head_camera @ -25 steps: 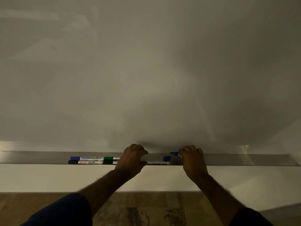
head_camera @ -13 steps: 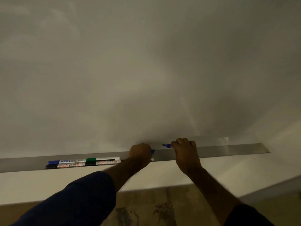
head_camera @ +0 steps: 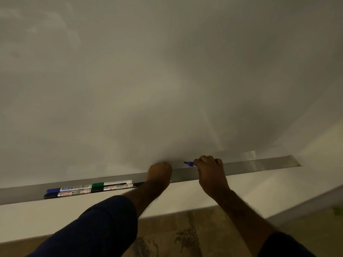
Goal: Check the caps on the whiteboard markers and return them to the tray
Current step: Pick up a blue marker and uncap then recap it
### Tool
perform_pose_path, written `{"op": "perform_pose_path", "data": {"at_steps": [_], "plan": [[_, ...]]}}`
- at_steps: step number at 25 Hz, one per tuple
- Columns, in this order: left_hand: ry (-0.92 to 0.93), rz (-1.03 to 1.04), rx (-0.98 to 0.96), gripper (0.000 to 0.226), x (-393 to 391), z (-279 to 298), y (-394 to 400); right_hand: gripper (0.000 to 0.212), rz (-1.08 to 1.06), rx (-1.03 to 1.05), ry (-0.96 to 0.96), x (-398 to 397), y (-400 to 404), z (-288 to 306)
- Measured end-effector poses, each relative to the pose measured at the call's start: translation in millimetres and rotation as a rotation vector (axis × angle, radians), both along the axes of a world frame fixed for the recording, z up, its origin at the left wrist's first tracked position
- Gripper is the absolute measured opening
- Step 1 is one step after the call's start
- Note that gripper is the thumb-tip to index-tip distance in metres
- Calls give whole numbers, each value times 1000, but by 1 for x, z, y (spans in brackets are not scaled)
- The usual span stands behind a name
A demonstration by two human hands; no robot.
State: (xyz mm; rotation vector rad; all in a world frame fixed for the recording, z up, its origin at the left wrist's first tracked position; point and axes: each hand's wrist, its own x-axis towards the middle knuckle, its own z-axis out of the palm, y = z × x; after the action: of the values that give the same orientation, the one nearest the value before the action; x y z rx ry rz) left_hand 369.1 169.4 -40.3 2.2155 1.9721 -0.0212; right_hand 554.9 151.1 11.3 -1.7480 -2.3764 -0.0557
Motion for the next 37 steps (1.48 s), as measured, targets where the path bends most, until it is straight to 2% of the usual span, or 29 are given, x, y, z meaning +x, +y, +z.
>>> {"op": "perform_pose_path", "data": {"at_steps": [5, 9, 15, 20, 24, 28, 37], "plan": [[-83, -22, 74, 20, -4, 19, -7, 28, 2, 8, 28, 0, -4, 4], [-225, -98, 233, 21, -23, 67, -22, 28, 20, 73, 98, -5, -4, 26], [-350, -138, 620, 13, -70, 164, -39, 27, 117, 297, 237, -28, -2, 107], [-502, -103, 777, 12, -102, 224, -57, 25, 316, 348, 315, -56, -13, 177], [-459, -107, 872, 15, -123, 259, -69, 27, 444, 387, 290, -79, -21, 222], [-415, -59, 866, 22, -143, 292, -84, 29, 500, 460, 227, -94, -28, 257], [-218, -153, 870, 21, -161, 347, -108, 28, 568, 594, 187, -120, -30, 284]]}}
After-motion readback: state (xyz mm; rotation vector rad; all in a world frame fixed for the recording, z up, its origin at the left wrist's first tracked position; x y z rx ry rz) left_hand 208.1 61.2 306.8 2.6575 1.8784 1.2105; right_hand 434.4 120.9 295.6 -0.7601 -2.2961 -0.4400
